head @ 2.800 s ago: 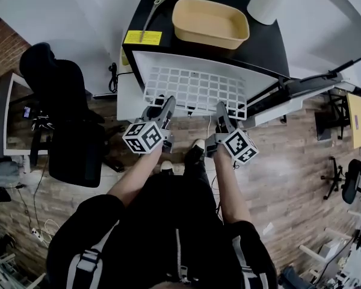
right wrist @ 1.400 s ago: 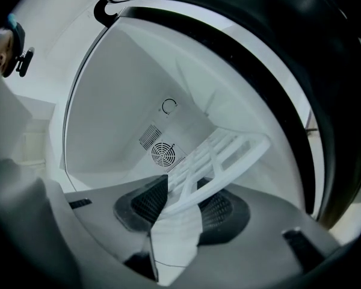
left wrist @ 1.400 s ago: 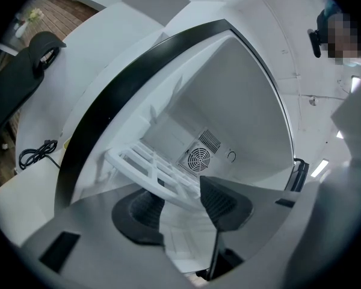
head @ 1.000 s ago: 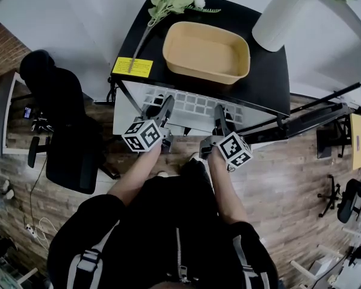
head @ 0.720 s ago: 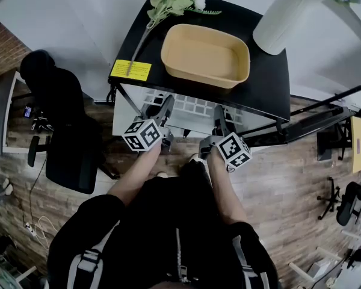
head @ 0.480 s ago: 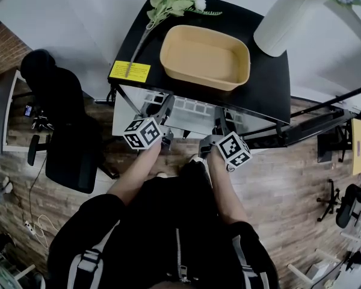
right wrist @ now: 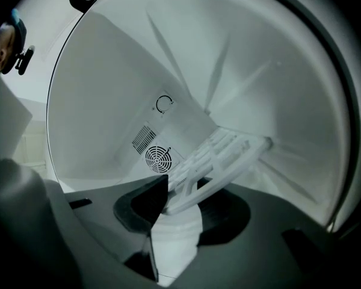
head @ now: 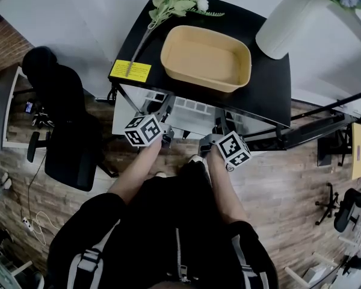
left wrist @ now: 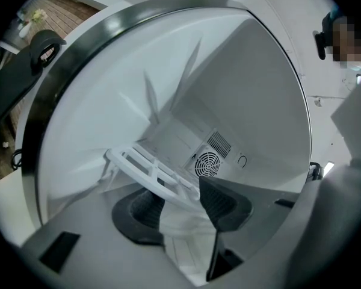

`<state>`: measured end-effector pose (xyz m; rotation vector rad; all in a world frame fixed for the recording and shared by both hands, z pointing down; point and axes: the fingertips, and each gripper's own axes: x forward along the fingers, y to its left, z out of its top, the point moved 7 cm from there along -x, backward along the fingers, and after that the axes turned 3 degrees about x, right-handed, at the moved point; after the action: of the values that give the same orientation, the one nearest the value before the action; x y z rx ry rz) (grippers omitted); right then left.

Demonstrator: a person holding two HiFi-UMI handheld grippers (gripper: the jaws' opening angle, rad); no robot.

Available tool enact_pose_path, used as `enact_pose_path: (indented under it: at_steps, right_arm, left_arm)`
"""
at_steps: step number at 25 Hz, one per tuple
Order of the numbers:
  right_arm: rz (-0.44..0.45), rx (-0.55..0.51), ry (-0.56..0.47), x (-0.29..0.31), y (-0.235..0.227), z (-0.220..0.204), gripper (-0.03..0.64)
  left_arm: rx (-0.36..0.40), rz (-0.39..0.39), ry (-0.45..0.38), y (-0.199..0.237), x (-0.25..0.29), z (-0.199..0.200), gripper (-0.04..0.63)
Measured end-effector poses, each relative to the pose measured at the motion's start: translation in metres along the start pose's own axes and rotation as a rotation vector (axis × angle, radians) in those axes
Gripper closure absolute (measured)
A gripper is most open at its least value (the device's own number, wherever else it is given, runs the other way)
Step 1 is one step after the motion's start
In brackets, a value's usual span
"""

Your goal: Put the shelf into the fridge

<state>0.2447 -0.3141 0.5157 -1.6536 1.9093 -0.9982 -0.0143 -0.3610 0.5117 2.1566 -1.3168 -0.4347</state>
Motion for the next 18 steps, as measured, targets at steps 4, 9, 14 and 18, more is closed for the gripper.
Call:
enact_pose_path:
  at_steps: [4, 9, 14, 18]
  right_arm:
    - [0.005, 0.001, 0.009, -0.001, -0.002, -0.001, 0.459]
    - [0.018, -0.010, 0.028, -0.006, 0.002, 0.000, 0.451]
    - [0.031, -0.010, 0.034, -0.021, 0.002, -0.004, 0.445]
    - [0.039, -0.023, 0.052, -0.038, 0.002, -0.012, 0.462]
  left_arm:
    - [0.016, -0.010, 0.005, 0.000, -0.001, -0.001, 0.396]
    - [0.039, -0.012, 0.022, -0.003, -0.009, -0.001, 0.379]
    - [0.088, -0.022, 0.047, -0.007, -0.028, -0.003, 0.370]
    - [0.174, -0.028, 0.075, -0.013, -0.048, -0.007, 0.373]
